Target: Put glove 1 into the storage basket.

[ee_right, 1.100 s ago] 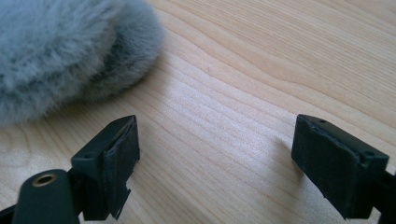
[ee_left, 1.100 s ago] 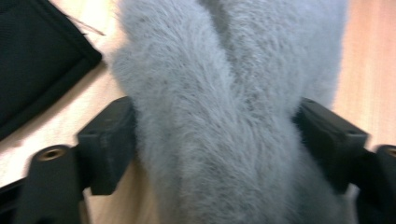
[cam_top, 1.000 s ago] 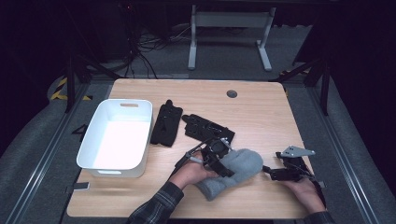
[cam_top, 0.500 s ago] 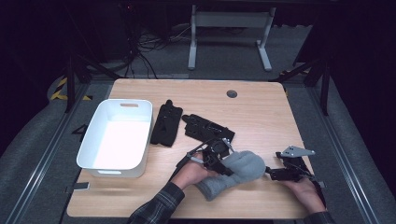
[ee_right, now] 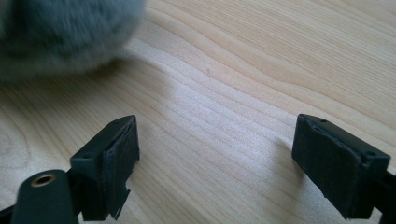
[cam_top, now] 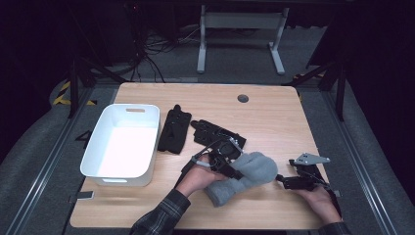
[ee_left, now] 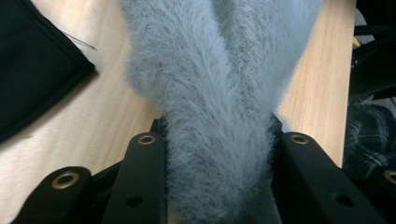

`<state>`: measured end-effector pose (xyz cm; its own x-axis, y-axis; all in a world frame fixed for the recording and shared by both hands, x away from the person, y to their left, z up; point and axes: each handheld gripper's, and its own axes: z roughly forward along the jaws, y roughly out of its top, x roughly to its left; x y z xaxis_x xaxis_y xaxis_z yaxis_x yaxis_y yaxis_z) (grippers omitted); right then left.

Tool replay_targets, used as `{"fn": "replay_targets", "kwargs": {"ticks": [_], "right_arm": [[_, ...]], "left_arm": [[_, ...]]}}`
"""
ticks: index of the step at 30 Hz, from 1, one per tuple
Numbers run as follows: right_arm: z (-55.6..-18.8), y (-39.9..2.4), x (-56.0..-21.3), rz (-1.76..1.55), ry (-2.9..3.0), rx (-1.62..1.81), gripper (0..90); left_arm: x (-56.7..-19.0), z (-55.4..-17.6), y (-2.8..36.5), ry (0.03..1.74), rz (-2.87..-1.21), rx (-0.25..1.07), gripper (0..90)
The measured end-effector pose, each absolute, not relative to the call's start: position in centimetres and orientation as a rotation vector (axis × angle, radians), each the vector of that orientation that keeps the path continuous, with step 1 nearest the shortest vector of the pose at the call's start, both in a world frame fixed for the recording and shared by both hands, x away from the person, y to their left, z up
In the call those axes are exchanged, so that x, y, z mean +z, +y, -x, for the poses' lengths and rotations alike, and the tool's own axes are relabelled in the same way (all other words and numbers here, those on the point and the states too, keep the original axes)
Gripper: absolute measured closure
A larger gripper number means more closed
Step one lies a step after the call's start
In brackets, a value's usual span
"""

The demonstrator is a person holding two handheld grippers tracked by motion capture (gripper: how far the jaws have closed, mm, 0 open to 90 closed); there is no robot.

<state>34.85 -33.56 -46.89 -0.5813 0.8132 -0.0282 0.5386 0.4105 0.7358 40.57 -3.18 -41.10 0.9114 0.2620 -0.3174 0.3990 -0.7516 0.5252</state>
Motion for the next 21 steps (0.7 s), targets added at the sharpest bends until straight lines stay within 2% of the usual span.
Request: {"fn": "replay_targets", "kwargs": {"ticks": [13, 16, 19, 21], "right_arm": [[-34.9, -33.5, -46.9, -1.162, 2.288, 0.983, 13.9], [-34.9, -33.5, -46.9, -1.171, 2.289, 0.974, 10.2], [-35.1, -33.4, -47.0, -1.186, 2.299, 0.949, 0.8], [-35.1, -33.4, -47.0, -1.192, 2.3, 0.945, 0.5]], "left_arm": [[-37.5, -41.2, -0.5, 0.499, -2.421, -0.218, 65.5], [-36.7, -41.4, 0.5, 0.52, -2.418, -0.195, 65.5], [-35.9, -41.6, 1.6, 0.547, -2.409, -0.174, 65.5], [-35.3, -41.8, 2.4, 0.565, -2.403, -0.157, 65.5]]}}
